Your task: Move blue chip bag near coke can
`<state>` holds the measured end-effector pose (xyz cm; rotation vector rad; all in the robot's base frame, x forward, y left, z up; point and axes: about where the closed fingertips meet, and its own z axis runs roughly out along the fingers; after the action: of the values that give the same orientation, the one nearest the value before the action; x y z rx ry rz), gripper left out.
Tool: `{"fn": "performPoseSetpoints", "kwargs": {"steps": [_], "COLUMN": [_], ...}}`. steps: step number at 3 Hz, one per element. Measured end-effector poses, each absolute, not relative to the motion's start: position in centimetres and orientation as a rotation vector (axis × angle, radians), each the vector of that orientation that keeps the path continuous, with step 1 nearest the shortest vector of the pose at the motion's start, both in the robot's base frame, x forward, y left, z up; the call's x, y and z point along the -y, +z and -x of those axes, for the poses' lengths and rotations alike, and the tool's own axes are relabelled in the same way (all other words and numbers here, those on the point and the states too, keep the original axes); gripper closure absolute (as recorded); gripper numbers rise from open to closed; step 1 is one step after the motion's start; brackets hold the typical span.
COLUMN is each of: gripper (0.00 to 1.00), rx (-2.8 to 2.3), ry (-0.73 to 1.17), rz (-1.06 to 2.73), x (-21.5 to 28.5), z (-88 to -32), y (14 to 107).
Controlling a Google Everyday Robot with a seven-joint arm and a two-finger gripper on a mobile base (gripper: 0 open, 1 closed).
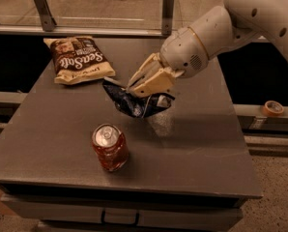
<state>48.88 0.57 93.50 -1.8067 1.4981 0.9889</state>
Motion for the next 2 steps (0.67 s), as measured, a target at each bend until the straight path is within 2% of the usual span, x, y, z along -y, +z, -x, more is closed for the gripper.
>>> {"fn": "performPoseSetpoints", "kwargs": {"steps": [2], "gripper": [0.14], "rx": [-1.483], "ry": [1.062], "rz": [1.825], "x": [-1.07], "z": [-47.64], "y": [92.80]}}
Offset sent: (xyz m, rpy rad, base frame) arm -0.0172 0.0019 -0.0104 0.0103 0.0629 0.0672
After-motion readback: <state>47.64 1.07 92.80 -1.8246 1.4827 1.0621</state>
